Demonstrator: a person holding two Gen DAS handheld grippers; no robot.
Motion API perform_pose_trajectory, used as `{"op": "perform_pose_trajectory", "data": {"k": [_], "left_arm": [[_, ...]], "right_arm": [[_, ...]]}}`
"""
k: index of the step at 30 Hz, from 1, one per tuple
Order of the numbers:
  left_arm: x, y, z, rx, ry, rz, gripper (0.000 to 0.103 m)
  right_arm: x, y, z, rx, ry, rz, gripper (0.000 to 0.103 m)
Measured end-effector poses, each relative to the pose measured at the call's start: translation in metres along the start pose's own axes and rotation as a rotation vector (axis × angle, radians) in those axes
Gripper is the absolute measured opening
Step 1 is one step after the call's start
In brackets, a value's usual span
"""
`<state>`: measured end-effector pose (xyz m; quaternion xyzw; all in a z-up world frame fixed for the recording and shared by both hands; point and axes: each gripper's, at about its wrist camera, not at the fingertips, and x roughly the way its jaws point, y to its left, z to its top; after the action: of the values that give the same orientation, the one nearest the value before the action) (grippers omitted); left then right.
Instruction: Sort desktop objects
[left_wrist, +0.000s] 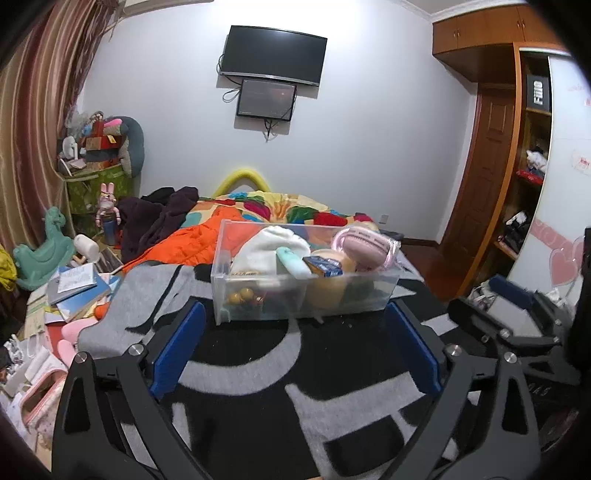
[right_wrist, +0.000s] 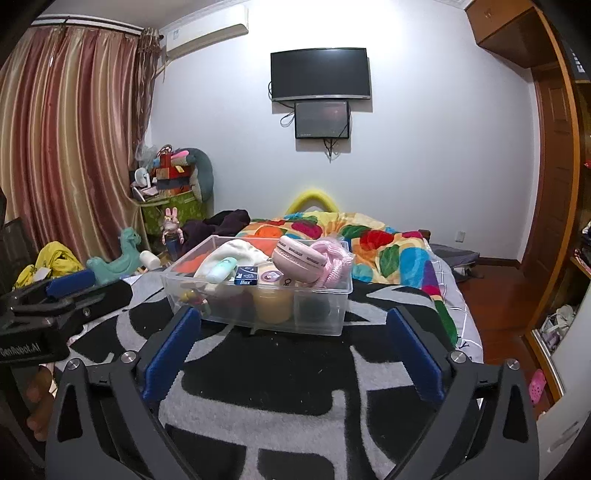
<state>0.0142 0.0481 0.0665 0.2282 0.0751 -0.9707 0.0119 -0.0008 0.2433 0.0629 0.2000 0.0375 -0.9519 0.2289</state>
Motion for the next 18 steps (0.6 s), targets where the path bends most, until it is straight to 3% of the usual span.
{"op": "perform_pose_trajectory", "data": {"k": [11, 18], "left_arm": [[-0.013, -0.019, -0.017, 0.088, -0.020, 0.099, 0.099], [-0.018, -0.025, -0.017, 0.118, -0.048, 0.091, 0.101]], "right_arm": [[0.000, 0.005, -0.013, -0.027, 0.012, 0.001, 0.102], [-0.007, 0.003, -0.012, -0.016, -0.005, 0.012, 0.102]]}}
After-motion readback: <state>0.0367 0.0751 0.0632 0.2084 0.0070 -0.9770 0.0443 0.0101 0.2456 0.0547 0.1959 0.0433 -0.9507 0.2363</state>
